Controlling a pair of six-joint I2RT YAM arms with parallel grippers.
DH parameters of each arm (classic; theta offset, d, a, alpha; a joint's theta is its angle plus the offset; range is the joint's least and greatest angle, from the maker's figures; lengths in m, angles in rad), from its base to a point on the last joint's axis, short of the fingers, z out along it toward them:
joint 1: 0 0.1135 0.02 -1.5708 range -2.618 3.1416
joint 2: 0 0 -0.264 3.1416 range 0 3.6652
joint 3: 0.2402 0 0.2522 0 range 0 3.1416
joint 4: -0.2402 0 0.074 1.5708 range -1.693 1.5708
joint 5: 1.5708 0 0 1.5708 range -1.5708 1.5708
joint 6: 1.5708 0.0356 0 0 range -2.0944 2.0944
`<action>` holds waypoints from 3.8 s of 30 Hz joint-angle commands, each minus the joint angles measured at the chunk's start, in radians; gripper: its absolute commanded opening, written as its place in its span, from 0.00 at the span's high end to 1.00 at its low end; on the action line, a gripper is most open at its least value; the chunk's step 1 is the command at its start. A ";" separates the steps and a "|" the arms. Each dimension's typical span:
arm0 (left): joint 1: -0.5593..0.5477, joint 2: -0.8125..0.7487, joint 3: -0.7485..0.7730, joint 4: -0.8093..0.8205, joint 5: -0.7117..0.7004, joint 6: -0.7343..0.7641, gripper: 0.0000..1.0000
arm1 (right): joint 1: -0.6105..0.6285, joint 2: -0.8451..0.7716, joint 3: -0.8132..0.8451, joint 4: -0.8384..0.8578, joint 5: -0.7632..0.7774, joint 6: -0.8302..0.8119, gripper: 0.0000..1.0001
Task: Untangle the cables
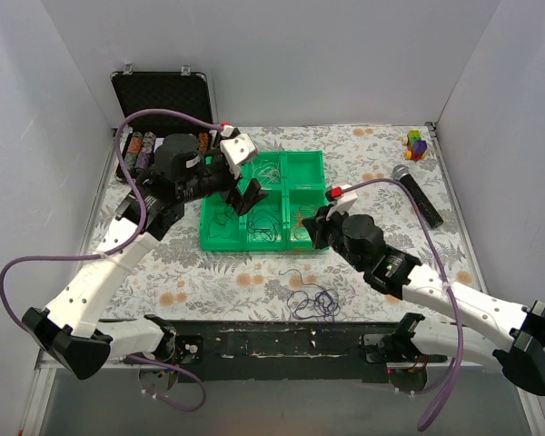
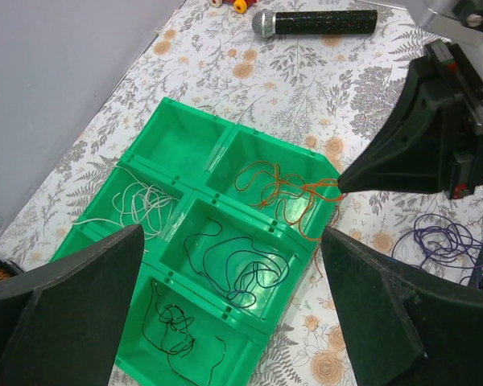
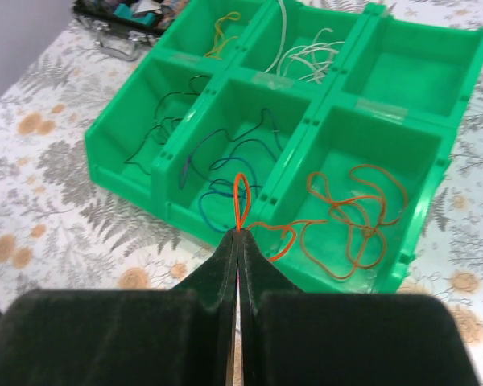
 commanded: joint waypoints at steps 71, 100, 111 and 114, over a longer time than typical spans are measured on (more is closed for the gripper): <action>0.010 -0.085 -0.012 0.049 -0.026 0.001 0.06 | -0.241 0.344 0.205 -0.113 -0.135 -0.084 0.42; 0.010 -0.099 -0.032 -0.003 0.030 0.024 0.06 | 0.234 0.033 -0.166 -0.389 0.054 0.280 0.38; 0.009 -0.128 -0.101 -0.048 0.069 0.049 0.07 | 0.219 0.156 -0.197 -0.208 0.086 0.232 0.42; 0.009 -0.130 -0.103 -0.059 0.060 0.061 0.07 | 0.208 0.184 -0.176 -0.173 0.094 0.180 0.42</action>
